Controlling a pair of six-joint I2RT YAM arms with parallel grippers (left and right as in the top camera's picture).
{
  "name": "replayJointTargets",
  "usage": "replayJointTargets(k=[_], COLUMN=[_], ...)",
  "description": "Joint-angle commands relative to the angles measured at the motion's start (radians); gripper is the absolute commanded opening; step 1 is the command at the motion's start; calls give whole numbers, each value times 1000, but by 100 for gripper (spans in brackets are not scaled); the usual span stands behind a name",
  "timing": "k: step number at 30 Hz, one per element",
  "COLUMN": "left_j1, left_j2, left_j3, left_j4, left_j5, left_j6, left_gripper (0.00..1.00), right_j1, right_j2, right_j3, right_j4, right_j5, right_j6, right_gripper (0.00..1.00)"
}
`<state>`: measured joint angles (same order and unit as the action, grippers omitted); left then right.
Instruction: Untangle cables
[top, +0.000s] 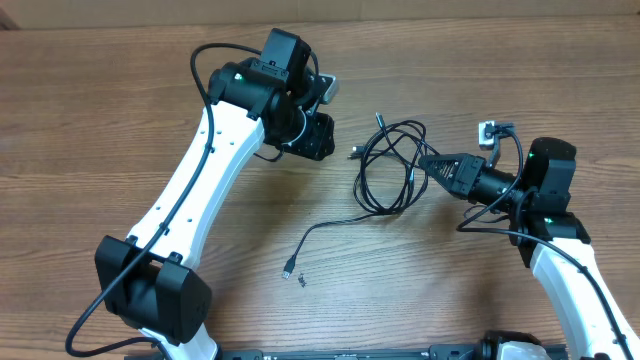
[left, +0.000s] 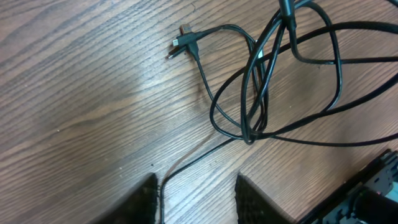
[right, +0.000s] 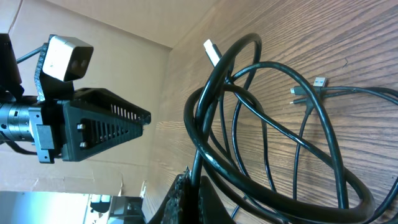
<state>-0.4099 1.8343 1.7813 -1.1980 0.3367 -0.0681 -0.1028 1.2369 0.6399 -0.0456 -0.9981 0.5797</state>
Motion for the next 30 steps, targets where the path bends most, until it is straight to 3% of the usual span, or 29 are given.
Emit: replayJointTargets(k=[1,2,5,7,8,16,24,30], left_j1=[2,2,2,-6,-13,-63,-63,-63], left_j2=[-24,-24,-24,-23,-23,-23,-23,-23], left_j3=[14,14,14,14,14,14,14,12], left_j4=[-2,-2,-1,11,24,81,125,133], left_j5=[-8,-8,-6,31,34,26,26,26], left_j6=[47,47,46,42,42,34,-113,-132], left_gripper=[29,29,44,86,98,100,100,100], right_j1=[3,3,3,3,3,3,3,3], right_j2=[-19,-19,-19,-19,-19,-19,-19,-19], right_j3=[-1,-1,-1,-1,-1,-1,-1,-1], right_j4=[2,-5,-13,-13,-12,-12,-12,-11], right_j5=[-14,-14,-16,-18,-19,-52,-57,-63], right_j6=[-5,-5,-9,-8,-8,-8,-8,-8], right_gripper=[4,4,4,4,4,4,4,4])
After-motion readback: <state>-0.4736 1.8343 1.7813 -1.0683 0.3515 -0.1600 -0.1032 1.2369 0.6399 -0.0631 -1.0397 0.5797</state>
